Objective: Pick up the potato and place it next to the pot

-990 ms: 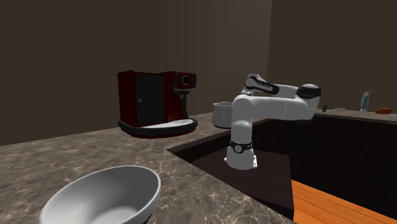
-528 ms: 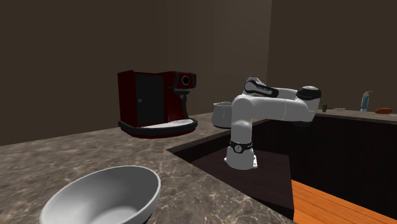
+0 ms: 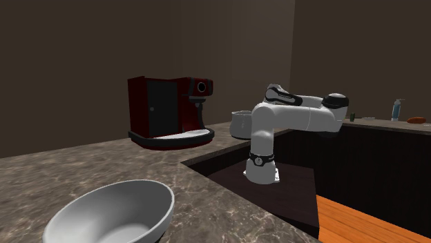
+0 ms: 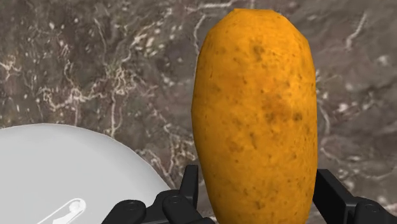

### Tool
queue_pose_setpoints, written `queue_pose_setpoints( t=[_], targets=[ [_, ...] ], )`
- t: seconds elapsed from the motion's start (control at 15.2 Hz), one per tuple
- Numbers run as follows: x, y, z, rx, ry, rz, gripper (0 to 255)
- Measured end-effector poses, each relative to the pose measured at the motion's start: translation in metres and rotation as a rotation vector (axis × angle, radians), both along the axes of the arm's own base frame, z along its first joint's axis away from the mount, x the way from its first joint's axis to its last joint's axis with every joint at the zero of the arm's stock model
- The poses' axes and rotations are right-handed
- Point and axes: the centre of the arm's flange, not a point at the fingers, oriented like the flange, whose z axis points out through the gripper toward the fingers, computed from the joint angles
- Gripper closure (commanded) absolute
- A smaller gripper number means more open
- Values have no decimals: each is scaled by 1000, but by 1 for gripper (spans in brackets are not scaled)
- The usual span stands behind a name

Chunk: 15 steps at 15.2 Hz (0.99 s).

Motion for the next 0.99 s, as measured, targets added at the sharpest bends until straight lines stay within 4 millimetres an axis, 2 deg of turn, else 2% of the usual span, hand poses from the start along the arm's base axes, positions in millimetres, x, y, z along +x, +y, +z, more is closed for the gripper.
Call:
queue_pose_setpoints(
  t=[0.53, 0.99],
  targets=[
    [0, -1, 0, 0, -1, 4, 255],
    [2, -1, 30, 3, -6, 6, 255]
  ],
)
